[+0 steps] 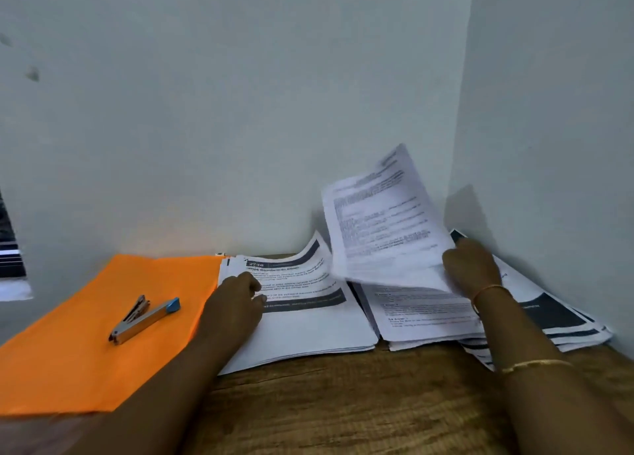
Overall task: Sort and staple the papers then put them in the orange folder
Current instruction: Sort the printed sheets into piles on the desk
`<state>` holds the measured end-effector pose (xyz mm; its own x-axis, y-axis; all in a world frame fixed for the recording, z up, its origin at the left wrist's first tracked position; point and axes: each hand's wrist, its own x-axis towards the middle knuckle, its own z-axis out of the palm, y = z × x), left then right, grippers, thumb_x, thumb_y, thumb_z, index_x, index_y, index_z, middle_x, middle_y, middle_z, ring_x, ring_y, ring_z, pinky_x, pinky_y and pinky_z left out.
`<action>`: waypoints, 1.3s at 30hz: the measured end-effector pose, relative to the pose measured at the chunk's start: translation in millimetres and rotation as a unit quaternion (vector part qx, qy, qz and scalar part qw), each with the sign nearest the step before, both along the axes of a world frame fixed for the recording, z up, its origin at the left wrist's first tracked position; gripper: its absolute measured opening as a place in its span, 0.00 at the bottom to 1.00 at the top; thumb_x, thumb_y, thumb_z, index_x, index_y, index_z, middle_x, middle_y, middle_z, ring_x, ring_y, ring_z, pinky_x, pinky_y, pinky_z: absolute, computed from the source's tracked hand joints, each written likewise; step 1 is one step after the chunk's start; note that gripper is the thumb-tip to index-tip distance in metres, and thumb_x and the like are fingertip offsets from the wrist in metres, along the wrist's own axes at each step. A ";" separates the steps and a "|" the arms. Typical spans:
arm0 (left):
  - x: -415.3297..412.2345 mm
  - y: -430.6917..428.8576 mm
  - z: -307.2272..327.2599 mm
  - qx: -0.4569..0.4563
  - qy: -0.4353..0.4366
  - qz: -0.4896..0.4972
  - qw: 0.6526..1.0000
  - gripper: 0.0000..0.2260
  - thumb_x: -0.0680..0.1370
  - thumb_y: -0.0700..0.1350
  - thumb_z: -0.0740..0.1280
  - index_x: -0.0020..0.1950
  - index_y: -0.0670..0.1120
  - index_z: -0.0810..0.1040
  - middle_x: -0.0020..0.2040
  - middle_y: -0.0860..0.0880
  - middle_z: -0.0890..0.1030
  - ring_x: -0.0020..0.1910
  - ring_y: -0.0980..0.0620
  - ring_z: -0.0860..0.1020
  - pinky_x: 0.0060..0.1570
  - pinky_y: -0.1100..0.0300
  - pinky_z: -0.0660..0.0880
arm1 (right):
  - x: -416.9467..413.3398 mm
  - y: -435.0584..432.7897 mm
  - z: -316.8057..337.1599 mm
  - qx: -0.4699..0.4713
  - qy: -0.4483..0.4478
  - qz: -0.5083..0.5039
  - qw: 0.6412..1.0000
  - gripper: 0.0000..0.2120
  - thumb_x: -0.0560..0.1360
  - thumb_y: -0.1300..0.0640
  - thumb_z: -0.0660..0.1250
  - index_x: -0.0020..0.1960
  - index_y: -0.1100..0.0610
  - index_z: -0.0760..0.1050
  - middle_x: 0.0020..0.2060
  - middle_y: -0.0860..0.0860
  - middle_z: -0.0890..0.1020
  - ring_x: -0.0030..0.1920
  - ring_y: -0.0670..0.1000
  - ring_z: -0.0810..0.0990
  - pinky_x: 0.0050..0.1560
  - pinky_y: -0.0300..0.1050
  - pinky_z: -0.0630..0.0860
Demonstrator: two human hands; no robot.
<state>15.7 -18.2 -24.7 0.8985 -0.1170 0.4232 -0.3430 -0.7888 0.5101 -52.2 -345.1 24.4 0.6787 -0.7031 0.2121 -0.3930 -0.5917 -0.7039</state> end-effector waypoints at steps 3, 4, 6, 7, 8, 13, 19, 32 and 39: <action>0.9 1.7 0.5 0.029 0.010 0.024 0.999 0.12 0.77 0.47 0.66 0.59 0.46 0.75 0.56 0.46 0.77 0.55 0.48 0.74 0.47 0.59 0.68 | -7.6 -11.4 -4.2 -0.055 0.061 -0.026 0.996 0.06 0.75 0.61 0.57 0.49 0.57 0.73 0.56 0.59 0.77 0.56 0.60 0.75 0.58 0.49 0.69; 1.7 2.1 0.0 0.038 0.018 0.033 0.999 0.13 0.77 0.48 0.66 0.60 0.47 0.74 0.57 0.45 0.76 0.56 0.47 0.74 0.49 0.58 0.68 | -6.6 -16.4 -7.3 -0.063 0.105 -0.037 0.992 0.10 0.76 0.59 0.57 0.54 0.56 0.74 0.60 0.58 0.75 0.60 0.59 0.73 0.63 0.51 0.67; 1.6 3.4 -0.5 0.062 0.038 0.053 0.996 0.15 0.76 0.49 0.66 0.61 0.47 0.73 0.58 0.45 0.74 0.57 0.44 0.72 0.51 0.57 0.69 | -4.9 -21.3 -13.5 -0.047 0.170 -0.061 0.982 0.21 0.75 0.52 0.56 0.65 0.56 0.72 0.65 0.55 0.72 0.65 0.57 0.70 0.68 0.52 0.61; 1.1 3.9 -0.7 0.076 0.047 0.062 0.994 0.16 0.76 0.51 0.66 0.62 0.48 0.72 0.58 0.44 0.73 0.57 0.44 0.72 0.51 0.56 0.70 | -5.7 -22.0 -16.0 -0.044 0.191 -0.072 0.978 0.23 0.74 0.50 0.55 0.66 0.56 0.71 0.65 0.54 0.72 0.65 0.55 0.69 0.69 0.51 0.60; 0.6 4.2 -0.9 0.089 0.054 0.069 0.992 0.17 0.76 0.52 0.66 0.62 0.48 0.71 0.59 0.44 0.73 0.57 0.43 0.71 0.51 0.56 0.70 | -5.3 -24.7 -18.9 -0.050 0.205 -0.084 0.974 0.23 0.75 0.50 0.55 0.66 0.57 0.71 0.65 0.54 0.71 0.66 0.55 0.68 0.70 0.51 0.58; -1.3 5.7 0.8 0.130 0.067 0.086 0.986 0.21 0.76 0.56 0.65 0.65 0.48 0.68 0.61 0.44 0.71 0.60 0.43 0.70 0.54 0.56 0.70 | -7.4 -17.4 -25.8 -0.093 0.225 -0.116 0.963 0.22 0.79 0.53 0.56 0.72 0.55 0.64 0.71 0.57 0.64 0.71 0.58 0.61 0.71 0.55 0.54; -1.2 7.3 0.7 0.131 0.068 0.088 0.985 0.23 0.75 0.56 0.66 0.65 0.47 0.67 0.60 0.44 0.71 0.58 0.43 0.71 0.51 0.57 0.70 | -6.4 -10.4 -27.7 -0.147 0.212 -0.077 0.963 0.23 0.78 0.53 0.56 0.73 0.48 0.60 0.69 0.58 0.64 0.70 0.61 0.61 0.68 0.59 0.58; 4.9 10.9 -2.3 0.105 0.080 0.079 0.988 0.25 0.74 0.56 0.69 0.64 0.46 0.67 0.59 0.43 0.72 0.58 0.43 0.72 0.45 0.59 0.65 | -2.0 -1.2 -30.6 -0.196 0.202 -0.035 0.959 0.24 0.79 0.51 0.55 0.75 0.46 0.56 0.71 0.59 0.61 0.71 0.62 0.59 0.69 0.60 0.57; 3.6 7.7 -2.2 0.110 0.057 0.081 0.989 0.24 0.74 0.55 0.69 0.64 0.46 0.68 0.59 0.44 0.73 0.57 0.44 0.73 0.46 0.58 0.68 | 13.3 50.0 -19.4 -0.282 0.091 0.060 0.953 0.19 0.80 0.47 0.54 0.69 0.51 0.68 0.66 0.55 0.70 0.68 0.59 0.65 0.64 0.57 0.63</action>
